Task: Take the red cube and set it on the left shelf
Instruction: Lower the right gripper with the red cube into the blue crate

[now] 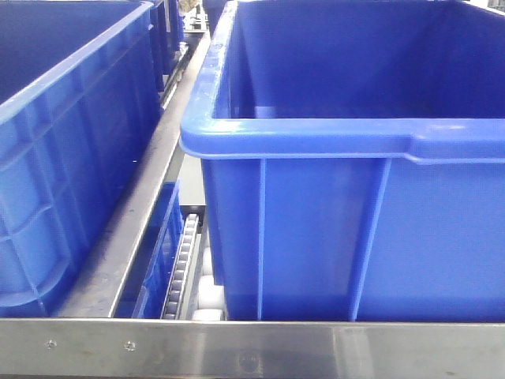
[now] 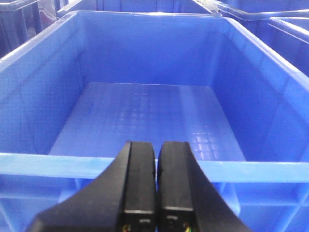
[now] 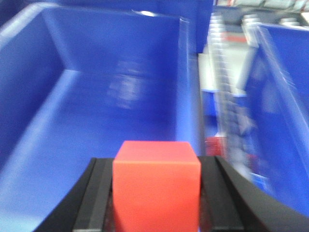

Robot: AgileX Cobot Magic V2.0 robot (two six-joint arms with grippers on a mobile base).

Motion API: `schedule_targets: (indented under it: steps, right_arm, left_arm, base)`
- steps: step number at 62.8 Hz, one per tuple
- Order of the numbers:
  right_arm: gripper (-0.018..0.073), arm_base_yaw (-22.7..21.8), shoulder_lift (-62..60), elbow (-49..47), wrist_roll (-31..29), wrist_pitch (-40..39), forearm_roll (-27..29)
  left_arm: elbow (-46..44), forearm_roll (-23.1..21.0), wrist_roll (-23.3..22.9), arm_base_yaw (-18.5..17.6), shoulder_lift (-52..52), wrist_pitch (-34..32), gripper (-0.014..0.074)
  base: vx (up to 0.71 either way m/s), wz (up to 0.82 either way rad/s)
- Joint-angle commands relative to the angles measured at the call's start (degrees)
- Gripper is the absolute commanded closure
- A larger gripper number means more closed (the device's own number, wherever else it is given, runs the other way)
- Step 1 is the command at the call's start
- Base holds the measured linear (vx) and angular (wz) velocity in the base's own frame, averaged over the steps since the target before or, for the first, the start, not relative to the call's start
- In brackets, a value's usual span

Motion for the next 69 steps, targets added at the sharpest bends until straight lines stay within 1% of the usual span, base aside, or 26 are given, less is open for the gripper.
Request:
schedule_targets:
  steps: [1, 9, 16, 32, 43, 57, 69]
  right_arm:
    - [0.0494, 3.4, 8.5, -6.9, -0.6, -4.3, 0.7]
    - [0.0494, 8.5, 21.9, -14.5, -0.7, -0.5, 0.7]
    - [0.0494, 10.5, 32.6, -21.2, -0.7, 3.7, 1.1]
    - [0.0494, 9.5, 56.9, -33.8, -0.7, 11.3, 6.0]
    - [0.0494, 9.4, 72.4, -42.4, -0.7, 14.1, 6.4]
    - [0.0494, 9.4, 85.1, -51.7, -0.7, 14.1, 6.3]
    - [0.0494, 9.4, 89.5, -53.4, -0.7, 12.4, 5.7]
  left_arm:
    - [1.4, -0.2, -0.3, -0.1, -0.7, -5.2, 0.0495]
    - [1.4, -0.2, -0.3, -0.1, -0.7, -5.2, 0.0495]
    - [1.4, -0.2, -0.3, -0.1, -0.7, -5.2, 0.0495]
    - [1.4, -0.2, -0.3, -0.1, -0.7, -5.2, 0.0495]
    - [1.4, -0.2, -0.3, -0.1, -0.7, -5.2, 0.0495]
    - [1.4, -0.2, -0.3, -0.1, -0.7, -5.2, 0.0495]
    - [1.4, -0.2, -0.3, -0.1, -0.7, -5.2, 0.0495]
  base:
    - [0.0, 0.0]
    - [0.0, 0.0]
    - [0.0, 0.0]
    - [0.0, 0.0]
    - [0.0, 0.0]
    - [0.0, 0.0]
    - [0.0, 0.0]
